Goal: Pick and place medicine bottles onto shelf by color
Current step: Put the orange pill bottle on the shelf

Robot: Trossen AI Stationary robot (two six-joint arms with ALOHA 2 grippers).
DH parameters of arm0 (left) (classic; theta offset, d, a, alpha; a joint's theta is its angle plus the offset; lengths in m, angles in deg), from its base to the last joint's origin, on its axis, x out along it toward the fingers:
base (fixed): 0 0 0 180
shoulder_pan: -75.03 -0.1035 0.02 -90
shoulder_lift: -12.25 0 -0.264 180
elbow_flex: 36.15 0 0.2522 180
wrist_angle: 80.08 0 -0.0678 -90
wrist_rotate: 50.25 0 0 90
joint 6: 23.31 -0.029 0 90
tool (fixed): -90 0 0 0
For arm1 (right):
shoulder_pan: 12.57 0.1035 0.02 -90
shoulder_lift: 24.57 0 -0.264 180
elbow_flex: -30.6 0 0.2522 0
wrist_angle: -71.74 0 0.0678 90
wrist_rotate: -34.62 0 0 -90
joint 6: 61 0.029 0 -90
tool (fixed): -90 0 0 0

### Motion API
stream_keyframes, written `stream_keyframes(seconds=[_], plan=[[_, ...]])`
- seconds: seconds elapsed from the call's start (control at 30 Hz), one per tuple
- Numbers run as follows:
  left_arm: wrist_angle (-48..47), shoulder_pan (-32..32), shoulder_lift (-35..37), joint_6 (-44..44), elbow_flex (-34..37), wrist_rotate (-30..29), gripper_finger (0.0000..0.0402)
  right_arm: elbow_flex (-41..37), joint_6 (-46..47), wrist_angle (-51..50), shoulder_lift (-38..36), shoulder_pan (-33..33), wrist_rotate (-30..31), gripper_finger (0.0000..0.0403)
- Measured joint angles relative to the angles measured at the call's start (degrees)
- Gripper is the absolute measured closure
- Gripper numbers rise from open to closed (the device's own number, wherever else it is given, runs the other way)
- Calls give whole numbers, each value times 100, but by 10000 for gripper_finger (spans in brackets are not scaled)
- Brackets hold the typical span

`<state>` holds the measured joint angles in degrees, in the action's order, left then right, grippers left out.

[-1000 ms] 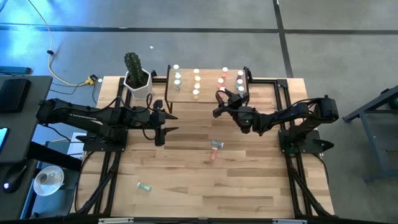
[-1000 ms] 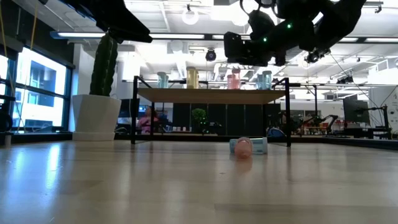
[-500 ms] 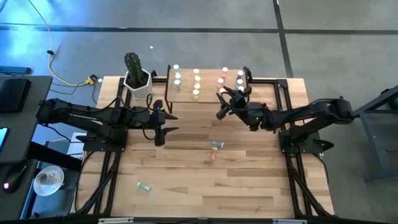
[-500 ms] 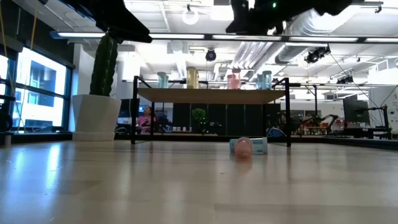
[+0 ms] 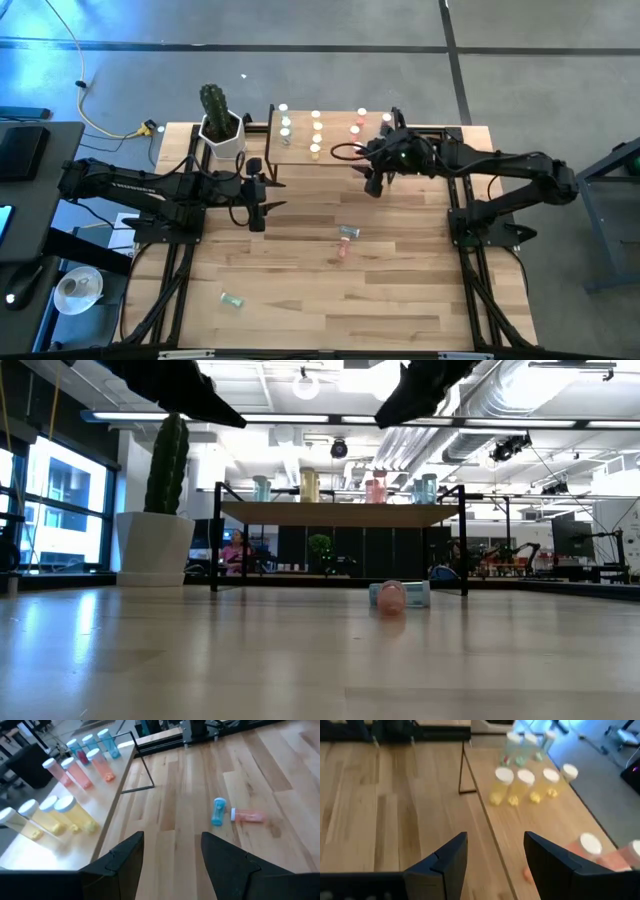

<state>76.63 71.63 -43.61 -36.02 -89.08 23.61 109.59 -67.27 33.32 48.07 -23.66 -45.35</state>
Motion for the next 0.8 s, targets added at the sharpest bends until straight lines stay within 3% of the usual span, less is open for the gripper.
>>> stream_keyframes(seconds=[0.23, 0.8], plan=[[42, 2, 0, -97, 0, 0, 213, -249, 132, -404, 98, -398, -448, 217], [40, 2, 0, 52, 0, 6, 213, -424, -154, -48, 888, -512, -351, 217]])
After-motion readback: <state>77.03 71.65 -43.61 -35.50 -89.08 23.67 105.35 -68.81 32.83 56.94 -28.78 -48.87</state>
